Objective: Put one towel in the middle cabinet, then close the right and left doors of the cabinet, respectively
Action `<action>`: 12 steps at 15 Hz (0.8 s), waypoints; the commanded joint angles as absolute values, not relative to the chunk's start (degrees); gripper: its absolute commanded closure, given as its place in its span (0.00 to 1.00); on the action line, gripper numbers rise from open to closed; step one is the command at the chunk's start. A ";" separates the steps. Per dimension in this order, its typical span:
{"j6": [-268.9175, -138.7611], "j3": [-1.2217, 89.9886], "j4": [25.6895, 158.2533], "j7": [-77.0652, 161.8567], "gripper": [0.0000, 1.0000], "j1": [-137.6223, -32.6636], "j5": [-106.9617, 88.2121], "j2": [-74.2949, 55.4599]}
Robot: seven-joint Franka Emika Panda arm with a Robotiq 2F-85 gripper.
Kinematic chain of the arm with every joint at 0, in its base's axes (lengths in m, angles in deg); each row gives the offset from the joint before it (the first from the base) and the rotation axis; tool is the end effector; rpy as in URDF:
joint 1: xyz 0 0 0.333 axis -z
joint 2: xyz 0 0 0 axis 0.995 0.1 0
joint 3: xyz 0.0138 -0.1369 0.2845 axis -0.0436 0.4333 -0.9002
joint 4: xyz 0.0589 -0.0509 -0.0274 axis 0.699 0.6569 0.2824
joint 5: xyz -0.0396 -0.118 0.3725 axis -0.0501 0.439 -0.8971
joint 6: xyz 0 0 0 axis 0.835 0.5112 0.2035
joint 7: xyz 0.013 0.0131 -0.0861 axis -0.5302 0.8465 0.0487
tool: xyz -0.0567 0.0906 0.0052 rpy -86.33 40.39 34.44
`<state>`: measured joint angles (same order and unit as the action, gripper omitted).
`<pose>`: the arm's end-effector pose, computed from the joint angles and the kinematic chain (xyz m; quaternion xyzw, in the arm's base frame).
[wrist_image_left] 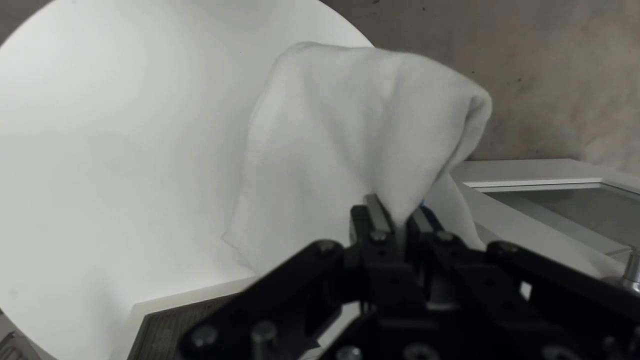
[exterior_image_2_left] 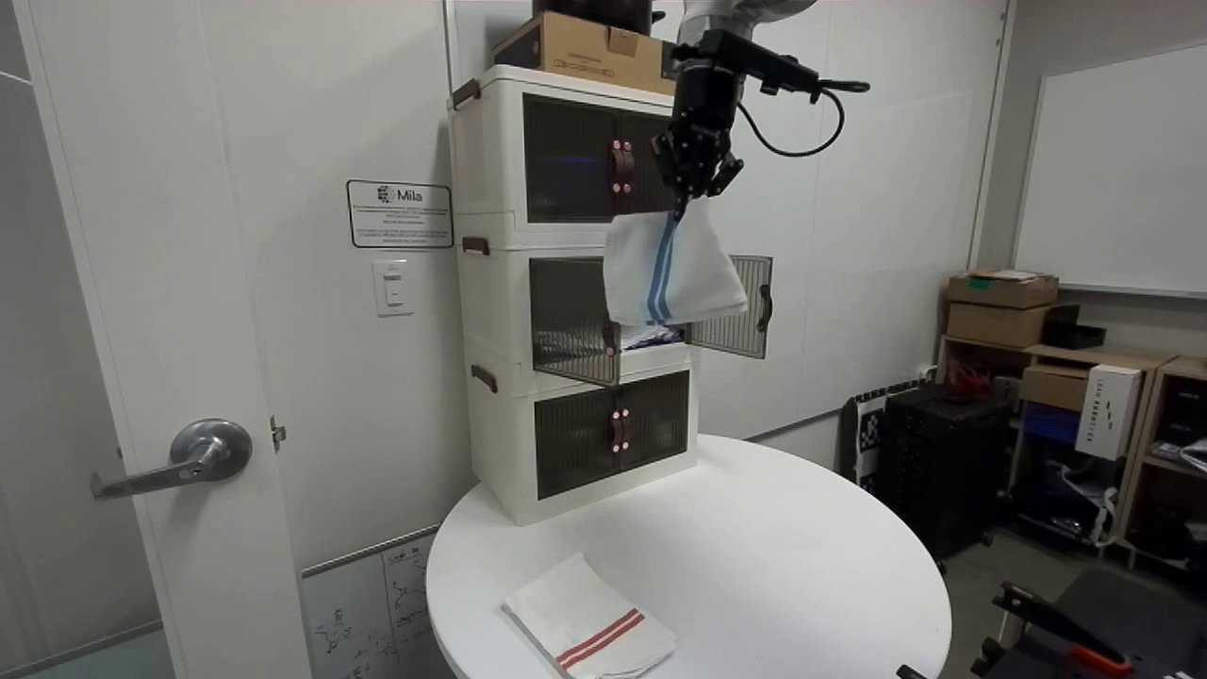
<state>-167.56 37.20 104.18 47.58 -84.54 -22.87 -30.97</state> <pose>0.5301 0.0507 0.5653 -0.9936 0.0690 0.0209 0.0866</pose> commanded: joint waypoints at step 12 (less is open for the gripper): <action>-166.56 40.39 111.01 59.94 0.96 -78.38 -7.43 -42.45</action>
<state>-162.65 41.18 109.09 55.54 -79.11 -10.96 -41.74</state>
